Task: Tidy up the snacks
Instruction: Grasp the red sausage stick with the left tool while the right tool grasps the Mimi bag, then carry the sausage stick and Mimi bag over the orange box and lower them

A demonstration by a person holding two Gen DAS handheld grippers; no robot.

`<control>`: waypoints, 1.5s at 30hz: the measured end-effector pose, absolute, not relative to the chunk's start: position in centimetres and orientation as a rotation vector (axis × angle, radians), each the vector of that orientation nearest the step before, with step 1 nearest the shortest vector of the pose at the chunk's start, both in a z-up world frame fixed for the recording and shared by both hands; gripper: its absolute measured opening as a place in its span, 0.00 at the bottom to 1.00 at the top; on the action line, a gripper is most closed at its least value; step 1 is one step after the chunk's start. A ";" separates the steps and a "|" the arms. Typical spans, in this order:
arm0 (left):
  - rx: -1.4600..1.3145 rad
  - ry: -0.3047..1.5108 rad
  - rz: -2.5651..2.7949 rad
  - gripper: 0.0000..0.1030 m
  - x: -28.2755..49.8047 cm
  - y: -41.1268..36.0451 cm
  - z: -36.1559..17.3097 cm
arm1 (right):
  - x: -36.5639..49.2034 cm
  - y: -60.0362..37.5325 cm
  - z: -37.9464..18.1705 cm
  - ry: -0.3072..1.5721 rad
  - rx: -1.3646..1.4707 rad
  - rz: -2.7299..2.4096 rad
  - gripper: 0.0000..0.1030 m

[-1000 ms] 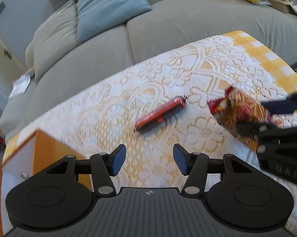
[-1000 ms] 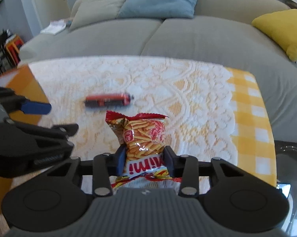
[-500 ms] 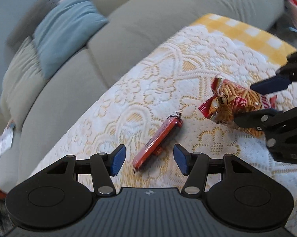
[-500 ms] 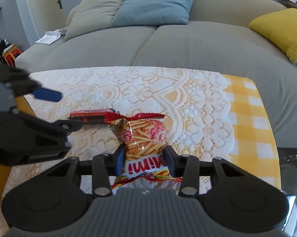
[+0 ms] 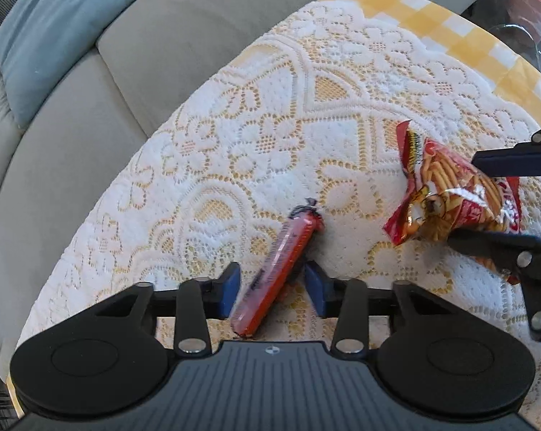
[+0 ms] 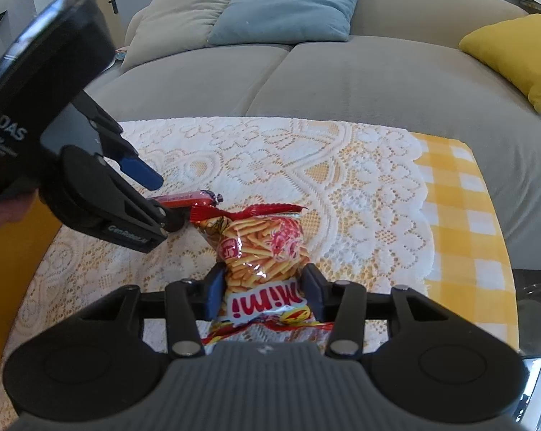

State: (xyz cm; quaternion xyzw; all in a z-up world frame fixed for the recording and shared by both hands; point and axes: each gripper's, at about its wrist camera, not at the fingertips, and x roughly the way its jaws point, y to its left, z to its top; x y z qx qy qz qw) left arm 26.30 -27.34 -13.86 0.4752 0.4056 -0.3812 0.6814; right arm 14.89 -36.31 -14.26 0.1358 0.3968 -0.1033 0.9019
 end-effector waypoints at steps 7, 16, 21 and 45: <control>1.130 0.864 -0.805 0.31 24.2 -27.9 -14.5 | 15.0 -36.4 -14.4 0.823 0.282 -0.212 0.47; 1.017 0.865 -0.739 0.27 22.5 -26.9 -13.0 | 14.9 -36.4 -14.5 0.820 0.288 -0.213 0.46; 0.867 0.911 -0.673 0.26 21.1 -25.0 -10.9 | 14.7 -36.4 -14.1 0.812 0.289 -0.208 0.42; 0.450 0.898 -0.404 0.24 14.0 -11.9 -1.8 | 10.4 -30.0 -8.3 0.733 0.217 -0.013 0.38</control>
